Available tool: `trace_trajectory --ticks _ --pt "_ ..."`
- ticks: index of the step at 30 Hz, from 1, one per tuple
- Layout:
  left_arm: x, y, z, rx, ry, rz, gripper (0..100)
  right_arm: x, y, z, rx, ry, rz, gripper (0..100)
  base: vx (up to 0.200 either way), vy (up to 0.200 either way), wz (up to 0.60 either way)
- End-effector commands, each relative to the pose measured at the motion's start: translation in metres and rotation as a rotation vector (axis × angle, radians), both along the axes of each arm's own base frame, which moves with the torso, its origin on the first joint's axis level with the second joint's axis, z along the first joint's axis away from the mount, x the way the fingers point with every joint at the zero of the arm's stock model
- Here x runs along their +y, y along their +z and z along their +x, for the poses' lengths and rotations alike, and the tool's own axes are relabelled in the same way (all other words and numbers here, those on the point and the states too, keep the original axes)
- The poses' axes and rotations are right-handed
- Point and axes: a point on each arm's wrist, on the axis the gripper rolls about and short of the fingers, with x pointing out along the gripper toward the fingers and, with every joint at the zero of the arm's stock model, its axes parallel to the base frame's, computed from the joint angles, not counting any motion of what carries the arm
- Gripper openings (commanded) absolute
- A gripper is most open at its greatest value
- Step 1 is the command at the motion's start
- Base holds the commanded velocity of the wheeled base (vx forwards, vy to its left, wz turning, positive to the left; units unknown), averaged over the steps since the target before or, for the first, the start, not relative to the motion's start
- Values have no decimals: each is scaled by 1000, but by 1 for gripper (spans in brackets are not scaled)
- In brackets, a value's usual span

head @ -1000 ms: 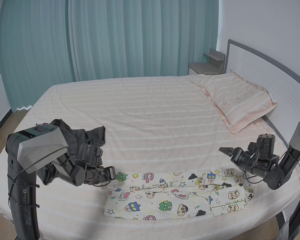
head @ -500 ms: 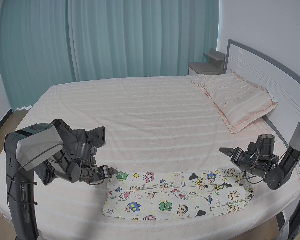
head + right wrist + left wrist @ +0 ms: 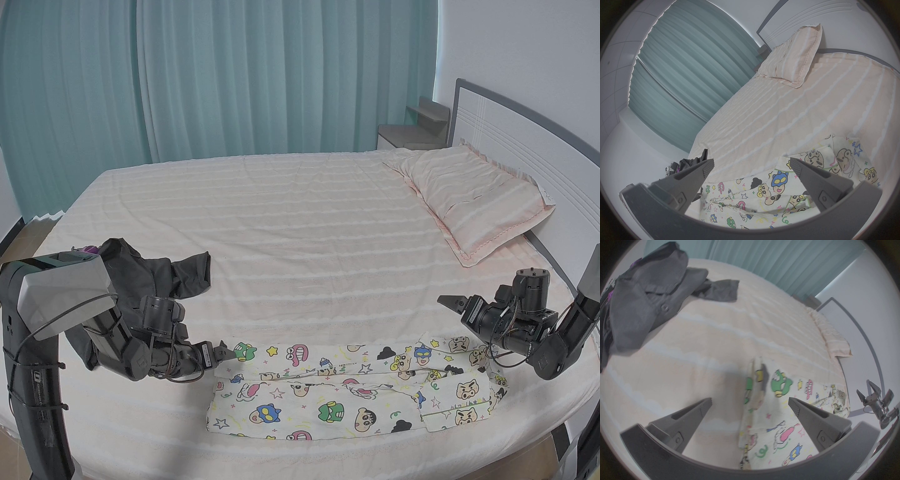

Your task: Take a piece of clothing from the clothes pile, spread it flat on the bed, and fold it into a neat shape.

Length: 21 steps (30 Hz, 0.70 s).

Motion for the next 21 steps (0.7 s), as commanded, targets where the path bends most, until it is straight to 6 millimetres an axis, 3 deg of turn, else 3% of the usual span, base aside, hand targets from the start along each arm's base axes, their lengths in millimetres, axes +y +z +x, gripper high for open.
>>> trace_trajectory --ticks 1,6,21 --pt "-21 -8 -19 -69 -77 -5 100 0 0 0 2 1 0 100 0 0 0" --pt "-34 -17 -21 -91 -85 59 100 0 0 0 2 1 0 100 0 0 0" --pt "-42 -25 -23 -107 -139 138 100 0 0 0 0 0 -1 100 0 0 0"
